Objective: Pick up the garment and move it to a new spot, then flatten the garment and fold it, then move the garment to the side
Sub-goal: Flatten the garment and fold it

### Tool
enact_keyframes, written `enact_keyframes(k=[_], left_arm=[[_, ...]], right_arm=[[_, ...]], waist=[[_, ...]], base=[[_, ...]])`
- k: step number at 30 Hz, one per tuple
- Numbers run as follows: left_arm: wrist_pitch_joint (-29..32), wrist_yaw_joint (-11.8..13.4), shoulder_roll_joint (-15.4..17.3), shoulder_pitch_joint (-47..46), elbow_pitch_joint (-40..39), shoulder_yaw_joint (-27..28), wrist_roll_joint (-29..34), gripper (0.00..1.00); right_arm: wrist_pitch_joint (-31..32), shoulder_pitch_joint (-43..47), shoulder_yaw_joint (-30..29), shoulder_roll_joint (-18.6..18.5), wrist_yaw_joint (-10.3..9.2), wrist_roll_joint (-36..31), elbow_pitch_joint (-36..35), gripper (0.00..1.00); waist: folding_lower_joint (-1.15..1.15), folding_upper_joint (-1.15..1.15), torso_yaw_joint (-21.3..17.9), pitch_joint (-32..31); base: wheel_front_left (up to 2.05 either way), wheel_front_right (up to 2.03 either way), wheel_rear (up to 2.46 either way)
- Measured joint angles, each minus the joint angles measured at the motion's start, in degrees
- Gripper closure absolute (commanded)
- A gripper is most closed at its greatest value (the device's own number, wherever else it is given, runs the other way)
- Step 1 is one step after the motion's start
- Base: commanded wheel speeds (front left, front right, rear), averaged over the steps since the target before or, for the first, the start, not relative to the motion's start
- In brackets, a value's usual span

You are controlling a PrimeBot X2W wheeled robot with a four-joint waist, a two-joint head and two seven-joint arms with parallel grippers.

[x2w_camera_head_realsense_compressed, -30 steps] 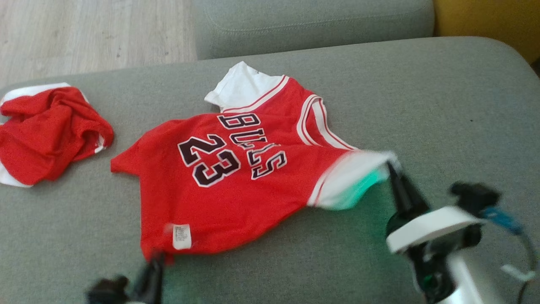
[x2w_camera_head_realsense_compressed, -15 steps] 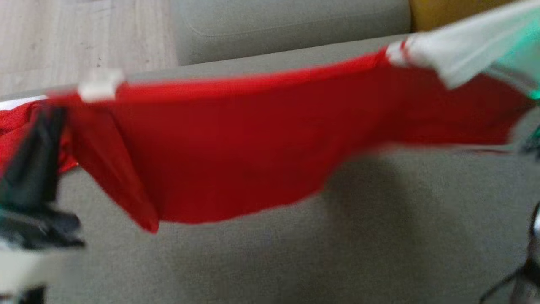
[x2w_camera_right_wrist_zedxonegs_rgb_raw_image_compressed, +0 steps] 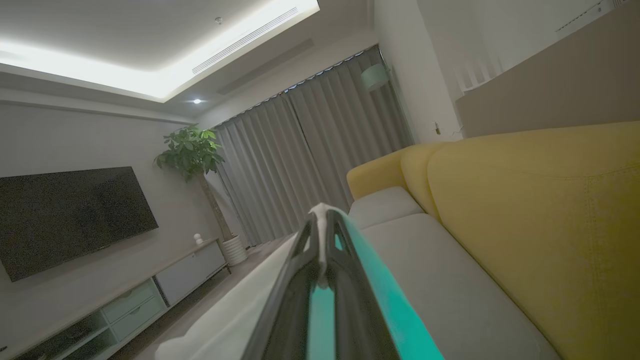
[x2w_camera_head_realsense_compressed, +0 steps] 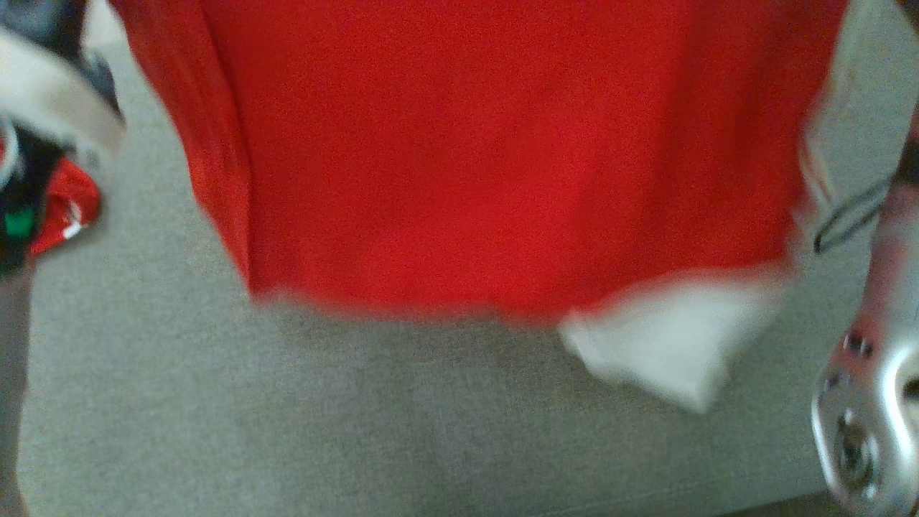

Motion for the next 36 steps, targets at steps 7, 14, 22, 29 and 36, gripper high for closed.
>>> enact_keyframes(k=[7,14,22,29,36], left_arm=[[-17.0,-1.0,-3.0,-20.7,20.5,-3.6,10.1,1.0],[-29.4,-2.0,-3.7,-18.9,30.2,-6.1,11.8,1.0],[-36.7,-2.5,-1.6,7.5,25.3,-13.6,12.2,1.0],[-39.3,-0.4,0.1,27.9,17.6,-19.0,14.1,1.0],[-39.7,6.4,2.4,43.8,8.0,-19.5,14.2,1.0]], right_arm=[[-14.6,-16.7,1.0,-0.2,0.0,-3.2,17.2,1.0],[-20.6,-11.8,8.7,-0.5,0.0,0.2,20.9,1.0],[-19.7,22.4,11.3,-1.7,0.0,-2.4,14.7,1.0],[-14.2,44.0,10.8,-1.7,0.0,-5.3,1.1,1.0],[-6.8,64.1,8.8,-0.8,0.0,-9.6,-13.7,1.0]], waist=[[0.01,0.0,0.0,5.9],[-0.02,0.0,-0.9,6.3],[-0.03,0.0,-0.7,4.1],[-0.04,0.0,0.0,2.3],[-0.04,0.0,0.1,2.0]], base=[[0.0,0.0,0.0],[0.0,0.0,0.0],[0.0,0.0,0.0],[0.0,0.0,0.0],[0.0,0.0,0.0]])
